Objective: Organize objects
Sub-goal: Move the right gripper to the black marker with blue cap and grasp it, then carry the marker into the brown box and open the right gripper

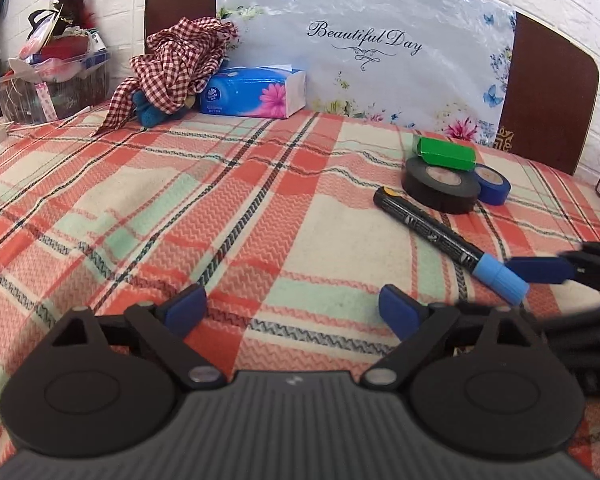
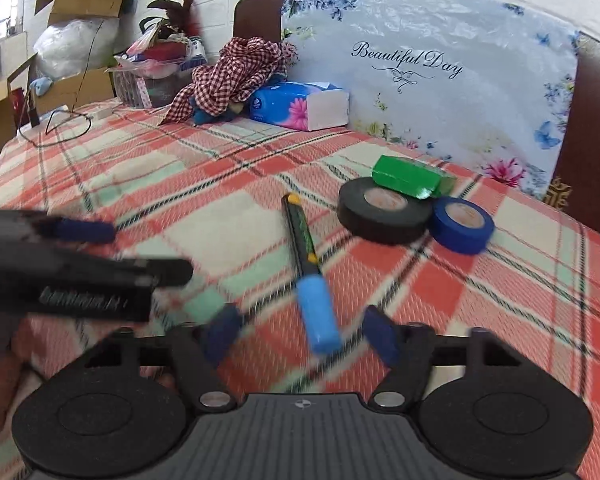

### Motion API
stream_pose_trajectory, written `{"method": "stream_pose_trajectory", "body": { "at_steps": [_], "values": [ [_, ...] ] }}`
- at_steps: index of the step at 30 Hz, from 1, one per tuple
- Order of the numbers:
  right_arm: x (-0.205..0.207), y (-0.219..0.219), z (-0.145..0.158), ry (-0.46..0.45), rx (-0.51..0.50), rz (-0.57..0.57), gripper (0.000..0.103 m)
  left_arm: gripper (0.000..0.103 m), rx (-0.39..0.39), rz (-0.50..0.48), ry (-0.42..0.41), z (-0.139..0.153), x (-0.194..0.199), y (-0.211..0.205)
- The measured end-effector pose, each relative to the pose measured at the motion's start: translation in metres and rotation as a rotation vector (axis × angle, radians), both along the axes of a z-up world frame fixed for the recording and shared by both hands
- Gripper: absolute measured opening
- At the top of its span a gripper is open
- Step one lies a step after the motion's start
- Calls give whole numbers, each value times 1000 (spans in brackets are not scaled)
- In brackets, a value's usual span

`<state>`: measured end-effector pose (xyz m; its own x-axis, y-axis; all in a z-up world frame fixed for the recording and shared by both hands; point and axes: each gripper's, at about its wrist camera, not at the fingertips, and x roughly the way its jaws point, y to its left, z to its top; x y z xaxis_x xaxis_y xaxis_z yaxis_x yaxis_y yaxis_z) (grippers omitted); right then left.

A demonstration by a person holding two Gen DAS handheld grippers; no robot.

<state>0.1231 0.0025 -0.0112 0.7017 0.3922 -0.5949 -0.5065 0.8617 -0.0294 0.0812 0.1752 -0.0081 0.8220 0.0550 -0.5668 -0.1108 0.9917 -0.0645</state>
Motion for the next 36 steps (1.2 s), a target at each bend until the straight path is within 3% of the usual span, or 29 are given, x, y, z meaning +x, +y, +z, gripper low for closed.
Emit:
{"method": "stream_pose_trajectory", "body": {
  "at_steps": [3, 7, 11, 15, 18, 20, 21, 23, 24, 25, 26, 27, 29, 32, 36],
  "values": [
    [-2, -9, 6, 45, 44, -36, 17, 94, 7, 0, 1, -1, 1, 1],
    [-41, -49, 1, 51, 82, -60, 17, 94, 27, -3, 8, -1, 1, -3],
    [-83, -116, -4, 148, 280, -170, 17, 93, 69, -20, 47, 4, 3, -21],
    [-113, -173, -8, 212, 441, -293, 17, 84, -13, -282, 96, 16, -3, -86],
    [-126, -194, -10, 233, 520, -358, 17, 84, -162, -461, 153, 25, -6, -145],
    [-130, -200, -11, 237, 545, -373, 17, 85, -244, -533, 242, 23, -2, -180],
    [-132, -202, -11, 235, 553, -376, 17, 89, -254, -556, 300, 18, 1, -197],
    [-137, -205, -10, 218, 561, -373, 17, 93, -179, -554, 295, 16, 0, -222],
    [-140, -208, -10, 205, 567, -368, 17, 83, -151, -568, 292, 15, -1, -232],
    [-143, -209, -9, 191, 575, -361, 18, 56, -126, -575, 282, 17, -1, -238],
    [-146, -212, -8, 173, 576, -365, 18, 39, -104, -579, 279, 20, 0, -244],
    [-148, -214, -6, 157, 569, -372, 18, 30, -129, -608, 294, 23, 4, -247],
    [-148, -223, -3, 131, 586, -387, 18, 24, -195, -645, 292, 36, 13, -254],
    [-146, -238, 13, 37, 585, -424, 18, 21, -156, -714, 209, 67, 17, -285],
    [-137, -261, 45, -161, 545, -504, 18, 18, -137, -829, 88, 117, 28, -334]
  ]
}}
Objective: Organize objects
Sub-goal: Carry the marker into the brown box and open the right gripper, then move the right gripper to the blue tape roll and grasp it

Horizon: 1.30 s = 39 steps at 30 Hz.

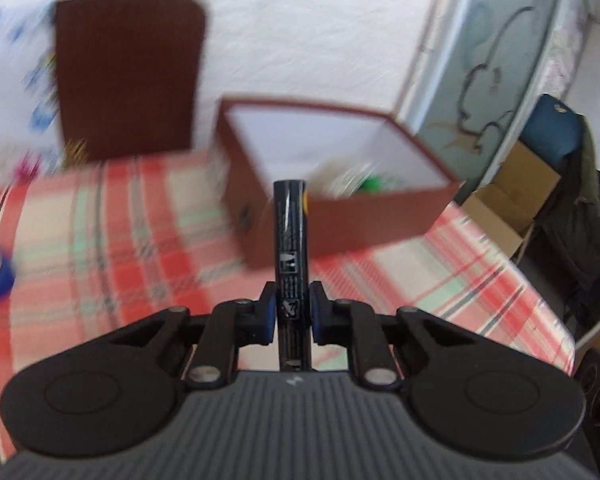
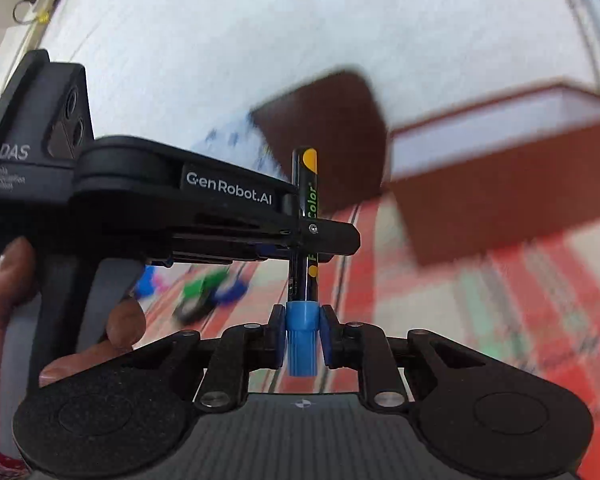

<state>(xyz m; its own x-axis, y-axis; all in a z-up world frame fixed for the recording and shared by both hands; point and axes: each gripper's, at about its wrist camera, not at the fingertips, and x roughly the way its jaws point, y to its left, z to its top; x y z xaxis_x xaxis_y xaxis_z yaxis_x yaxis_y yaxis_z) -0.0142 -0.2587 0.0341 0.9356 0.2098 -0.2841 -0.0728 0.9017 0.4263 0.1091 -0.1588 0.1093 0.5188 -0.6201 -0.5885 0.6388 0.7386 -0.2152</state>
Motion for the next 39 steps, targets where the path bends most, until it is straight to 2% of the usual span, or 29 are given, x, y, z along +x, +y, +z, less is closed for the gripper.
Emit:
{"method": "stream_pose_trajectory", "body": {
  "at_steps": [3, 6, 9, 11, 12, 13, 14, 15, 19, 23, 26, 29, 32, 34, 37, 39],
  "values": [
    [19, -27, 22, -74, -17, -86, 18, 18, -2, -40, -56, 25, 20, -39],
    [45, -53, 36, -126, -21, -152, 18, 19, 3, -58, -100, 37, 44, -73],
    [77, -71, 39, -136, -46, -226, 18, 22, 11, -48, -83, 36, 74, -100],
    [101, -79, 33, -118, -79, -263, 19, 34, 54, -19, -110, 31, 91, -116],
    [113, -82, 28, -85, -102, -282, 24, 47, 83, 14, -125, 28, 98, -121],
    [124, -82, 22, -45, -131, -307, 27, 47, 102, 45, -135, 23, 103, -122],
    [120, -90, 15, -30, -157, -333, 22, 47, 112, 57, -133, 18, 106, -121],
    [115, -88, 12, -54, -179, -342, 30, 47, 111, 58, -125, 14, 107, -119],
    [83, -75, 4, -126, -194, -354, 31, 47, 109, 51, -147, 0, 88, -93],
    [44, -44, -3, -182, -234, -359, 33, 49, 47, 15, -221, -5, 40, -58],
    [32, -18, -17, -121, -245, -304, 33, 52, 64, 29, -273, -12, 7, -33],
    [42, -4, -28, -16, -228, -211, 33, 52, 122, 64, -254, -32, -7, -1],
    [50, 11, -30, 52, -251, -135, 34, 53, 201, 181, -185, -63, 3, 45],
    [55, 24, -34, 89, -271, -75, 34, 53, 263, 292, -125, -82, 15, 84],
    [58, 48, -37, 120, -332, 13, 34, 54, 278, 453, -69, -100, 27, 154],
    [68, 66, -39, 152, -357, 80, 34, 67, 288, 559, -103, -106, 30, 196]
  ]
}}
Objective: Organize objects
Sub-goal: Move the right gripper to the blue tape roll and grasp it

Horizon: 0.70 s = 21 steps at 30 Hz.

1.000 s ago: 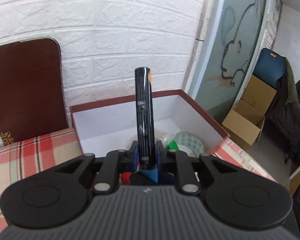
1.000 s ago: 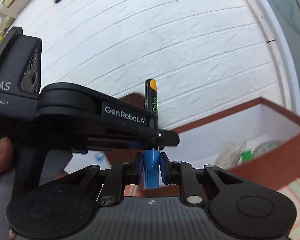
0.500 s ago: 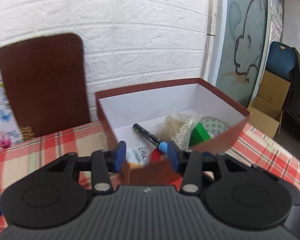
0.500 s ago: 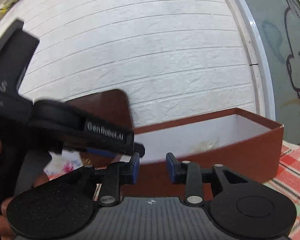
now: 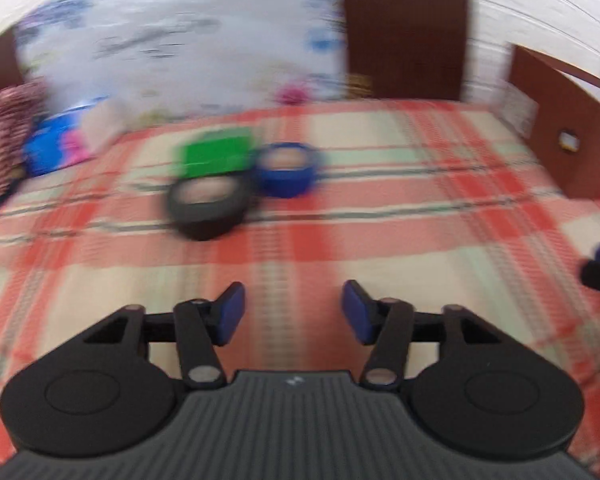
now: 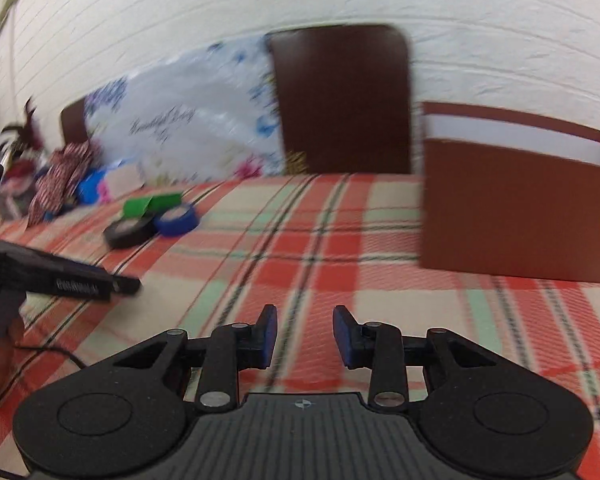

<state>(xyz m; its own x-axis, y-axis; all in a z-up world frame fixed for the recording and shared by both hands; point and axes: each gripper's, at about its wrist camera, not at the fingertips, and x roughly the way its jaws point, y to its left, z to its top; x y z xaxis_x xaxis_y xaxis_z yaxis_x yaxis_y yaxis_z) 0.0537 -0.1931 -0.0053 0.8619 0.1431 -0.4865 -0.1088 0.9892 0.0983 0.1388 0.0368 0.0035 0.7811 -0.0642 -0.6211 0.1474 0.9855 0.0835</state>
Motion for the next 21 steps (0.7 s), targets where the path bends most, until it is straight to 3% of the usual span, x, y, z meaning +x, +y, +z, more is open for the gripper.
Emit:
{"method": "stream_pose_trajectory", "body": {
  "at_steps": [3, 5, 6, 9, 13, 18, 20, 21],
  "values": [
    [22, 31, -6, 56, -34, 101, 35, 81, 54, 168, -82, -9, 2, 51],
    [40, 54, -7, 59, -80, 156, 43, 83, -105, 234, -57, -11, 8, 84],
    [51, 66, -7, 52, -104, 178, 46, 82, -143, 261, -67, -11, 11, 90],
    [92, 104, -8, 24, -214, 225, 47, 83, -99, 253, -82, -13, 18, 85],
    [148, 133, -7, -12, -285, 208, 55, 83, -134, 242, -84, -14, 17, 89],
    [194, 138, -7, 24, -228, 181, 86, 83, -122, 241, -87, -15, 12, 82],
    [203, 129, -7, 60, -164, 176, 86, 83, -117, 241, -86, -15, 12, 81],
    [202, 128, -7, 60, -150, 186, 70, 83, -115, 241, -86, -15, 12, 80]
  ]
}}
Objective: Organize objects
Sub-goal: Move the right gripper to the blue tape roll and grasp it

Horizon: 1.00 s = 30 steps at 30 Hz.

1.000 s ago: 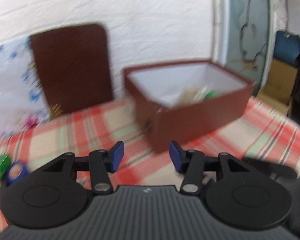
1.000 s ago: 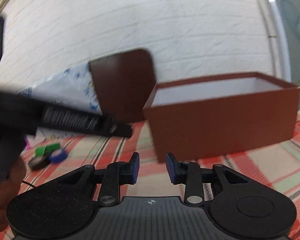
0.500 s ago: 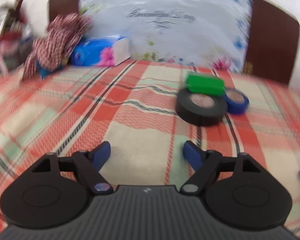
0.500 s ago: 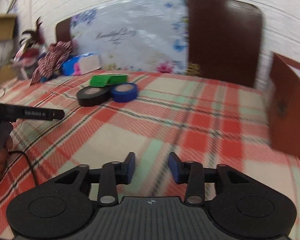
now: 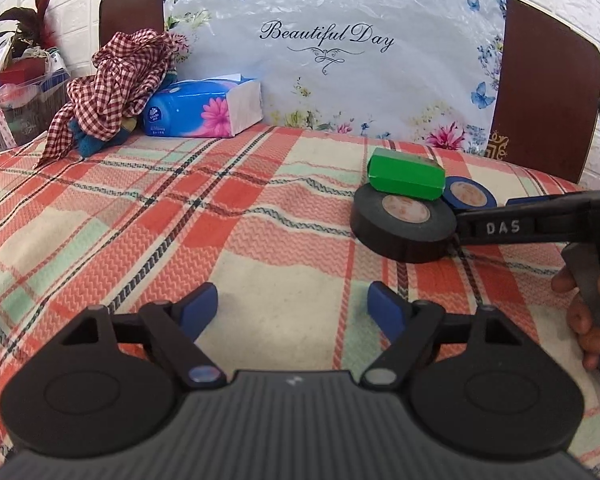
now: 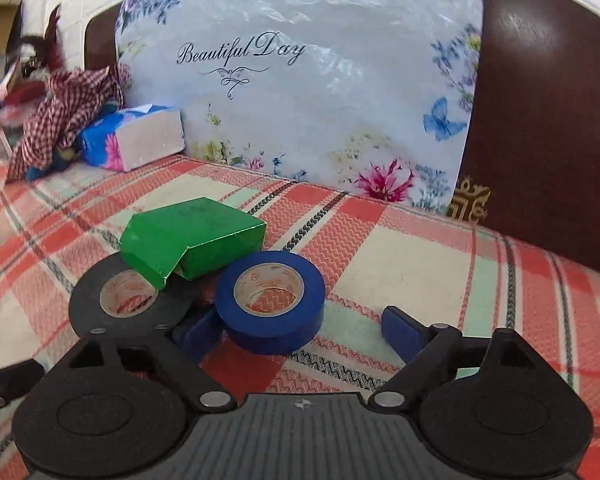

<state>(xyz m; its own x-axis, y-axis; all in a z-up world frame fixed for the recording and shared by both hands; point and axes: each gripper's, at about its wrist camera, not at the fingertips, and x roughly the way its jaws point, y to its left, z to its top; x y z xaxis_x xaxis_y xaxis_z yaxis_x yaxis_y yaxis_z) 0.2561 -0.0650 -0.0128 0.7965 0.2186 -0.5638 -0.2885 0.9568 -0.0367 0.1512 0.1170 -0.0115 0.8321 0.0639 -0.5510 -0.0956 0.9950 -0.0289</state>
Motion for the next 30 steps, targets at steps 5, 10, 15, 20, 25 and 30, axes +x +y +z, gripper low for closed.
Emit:
{"method": "stream_pose_trajectory", "body": {
  "at_steps": [5, 10, 15, 20, 25, 30],
  "values": [
    [-33, 8, 1, -61, -104, 85, 53, 84, 7, 1, 5, 0, 1, -1],
    [-77, -28, 1, -30, -42, 38, 53, 85, 20, 1, 10, 1, 2, -3],
    [-153, -77, -1, 1, 6, -34, 54, 85, 29, 3, 12, 1, 1, -5],
    [-225, -115, -1, 22, -10, -158, 54, 86, 41, 4, 16, 2, 2, -6],
    [-257, -124, -2, 2, -28, -217, 57, 87, 71, 19, 36, 5, 2, -11],
    [-262, -128, -2, -2, -20, -226, 59, 67, -72, -42, 98, 25, -19, -43]
  ]
}}
